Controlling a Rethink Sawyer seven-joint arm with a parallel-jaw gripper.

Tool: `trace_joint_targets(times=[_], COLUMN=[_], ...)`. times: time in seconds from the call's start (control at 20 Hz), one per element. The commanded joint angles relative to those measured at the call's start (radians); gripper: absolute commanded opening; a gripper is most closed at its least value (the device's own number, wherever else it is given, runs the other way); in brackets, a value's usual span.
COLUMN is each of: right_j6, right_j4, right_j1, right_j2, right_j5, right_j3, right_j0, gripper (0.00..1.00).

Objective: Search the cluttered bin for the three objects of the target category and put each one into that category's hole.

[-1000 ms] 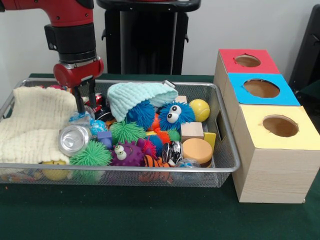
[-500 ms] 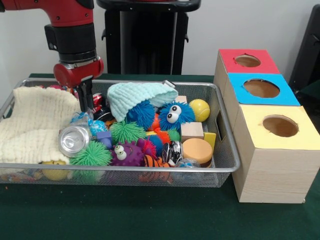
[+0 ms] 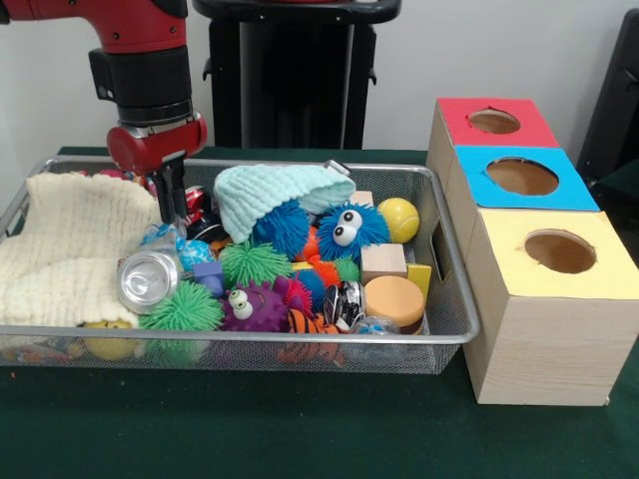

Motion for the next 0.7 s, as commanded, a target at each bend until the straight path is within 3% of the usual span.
trace_joint_targets(times=[0.05, 0.7], right_j6=[-0.283, -0.263], right_j4=[0.018, 0.096], right_j1=[0.010, -0.064], right_j2=[0.022, 0.040], right_j5=[0.140, 0.202], right_j3=[-0.005, 0.057], right_j0=[-0.009, -0.004], gripper=[0.00, 0.00])
